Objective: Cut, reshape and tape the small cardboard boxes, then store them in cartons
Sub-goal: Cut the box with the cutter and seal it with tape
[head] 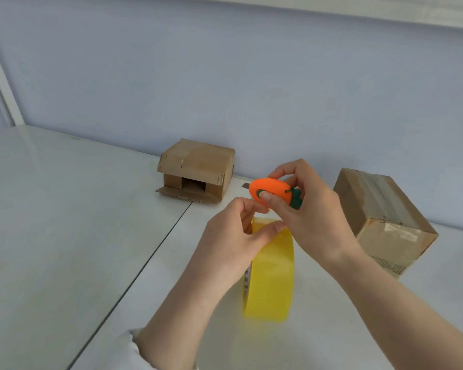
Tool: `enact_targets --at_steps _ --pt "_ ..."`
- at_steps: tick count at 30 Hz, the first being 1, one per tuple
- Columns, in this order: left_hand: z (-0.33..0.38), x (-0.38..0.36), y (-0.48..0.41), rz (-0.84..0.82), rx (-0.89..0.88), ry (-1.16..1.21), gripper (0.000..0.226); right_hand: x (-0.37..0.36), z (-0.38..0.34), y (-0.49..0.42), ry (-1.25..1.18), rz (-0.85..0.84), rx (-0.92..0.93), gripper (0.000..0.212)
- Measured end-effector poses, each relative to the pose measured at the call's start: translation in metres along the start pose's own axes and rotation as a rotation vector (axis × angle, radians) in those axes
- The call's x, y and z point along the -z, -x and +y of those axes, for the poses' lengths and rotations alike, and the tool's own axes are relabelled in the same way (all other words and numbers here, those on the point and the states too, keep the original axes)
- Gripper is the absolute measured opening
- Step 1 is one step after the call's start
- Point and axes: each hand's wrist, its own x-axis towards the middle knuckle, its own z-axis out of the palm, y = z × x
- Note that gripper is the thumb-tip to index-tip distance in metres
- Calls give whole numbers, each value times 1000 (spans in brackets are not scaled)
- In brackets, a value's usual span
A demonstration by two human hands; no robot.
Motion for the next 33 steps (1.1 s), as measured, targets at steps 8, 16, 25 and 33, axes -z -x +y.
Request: enact_targets --at_steps 8,16,25,33 --pt "4 -11 2 99 39 -23 76 -1 8 -14 -12 -93 -110 15" --pt "-4 -11 2 287 -55 -18 105 -7 27 -25 2 -273 -361 29" --pt "24 -14 -23 236 -229 -899 30 112 77 19 358 152 -65 30" --pt "35 -146 -52 -249 -490 -751 66 133 156 31 468 97 172 52"
